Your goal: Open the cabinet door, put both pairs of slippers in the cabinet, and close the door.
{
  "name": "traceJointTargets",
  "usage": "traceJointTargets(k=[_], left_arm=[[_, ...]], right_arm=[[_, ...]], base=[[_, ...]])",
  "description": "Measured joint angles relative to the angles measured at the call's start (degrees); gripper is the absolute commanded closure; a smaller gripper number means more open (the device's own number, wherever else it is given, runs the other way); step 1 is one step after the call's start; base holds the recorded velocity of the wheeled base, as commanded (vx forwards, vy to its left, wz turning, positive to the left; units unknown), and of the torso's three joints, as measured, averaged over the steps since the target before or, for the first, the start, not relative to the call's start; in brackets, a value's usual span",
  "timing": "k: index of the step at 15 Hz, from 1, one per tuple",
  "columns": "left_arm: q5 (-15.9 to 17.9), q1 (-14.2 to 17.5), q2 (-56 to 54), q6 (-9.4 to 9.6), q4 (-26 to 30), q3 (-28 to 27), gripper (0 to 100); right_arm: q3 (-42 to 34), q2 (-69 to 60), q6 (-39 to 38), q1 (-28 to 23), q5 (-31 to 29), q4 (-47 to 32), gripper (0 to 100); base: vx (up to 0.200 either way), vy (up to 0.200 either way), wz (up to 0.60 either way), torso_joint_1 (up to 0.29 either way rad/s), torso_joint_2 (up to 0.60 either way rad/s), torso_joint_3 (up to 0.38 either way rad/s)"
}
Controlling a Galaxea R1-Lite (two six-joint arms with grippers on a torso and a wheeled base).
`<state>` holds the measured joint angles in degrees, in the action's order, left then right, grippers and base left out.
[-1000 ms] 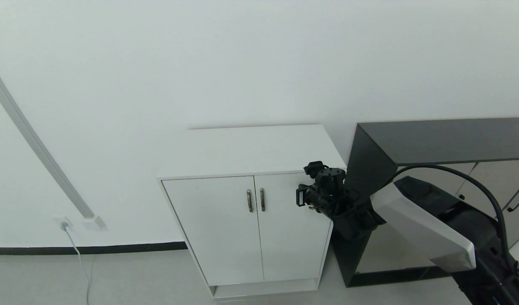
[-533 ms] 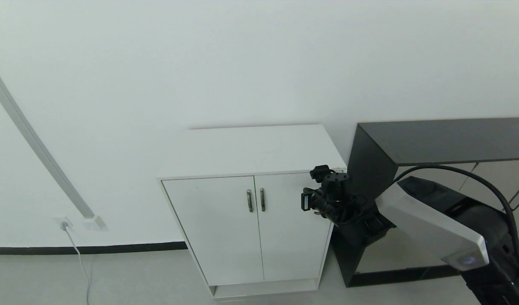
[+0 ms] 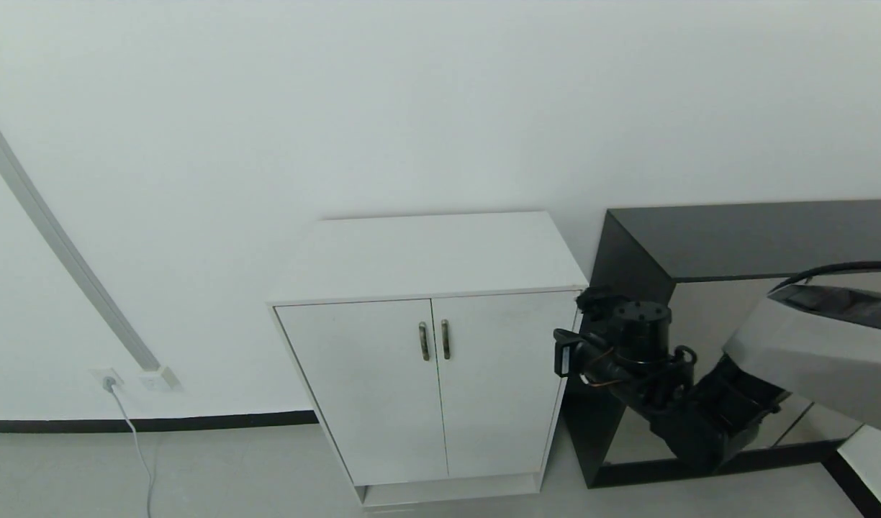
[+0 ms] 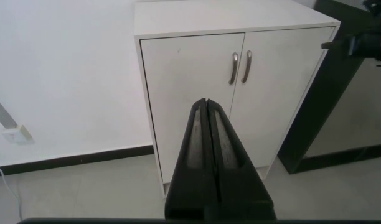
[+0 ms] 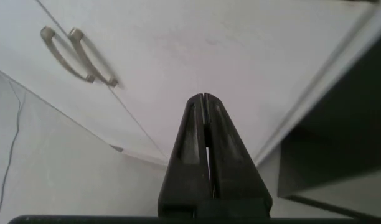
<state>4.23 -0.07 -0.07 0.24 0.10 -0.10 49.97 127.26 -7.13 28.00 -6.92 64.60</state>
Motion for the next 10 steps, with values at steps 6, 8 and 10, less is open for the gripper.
traceJointTargets(k=[6,8,10], left_arm=[[0.1,0.0,0.0,0.02,0.0,0.0,100],[0.0,0.0,0.0,0.0,0.0,0.0,100],[0.0,0.0,0.0,0.0,0.0,0.0,100]], right_arm=[[-18.9,-16.2,0.0,-11.9,0.0,3.0,100],[-23.0,-20.3,0.0,-15.2,-0.7,3.0,100],[-26.8,-23.8,0.0,-18.2,-3.0,2.9,100]], base=[[0.0,0.0,0.0,0.0,0.0,0.0],[0.0,0.0,0.0,0.0,0.0,0.0],[0.0,0.0,0.0,0.0,0.0,0.0]])
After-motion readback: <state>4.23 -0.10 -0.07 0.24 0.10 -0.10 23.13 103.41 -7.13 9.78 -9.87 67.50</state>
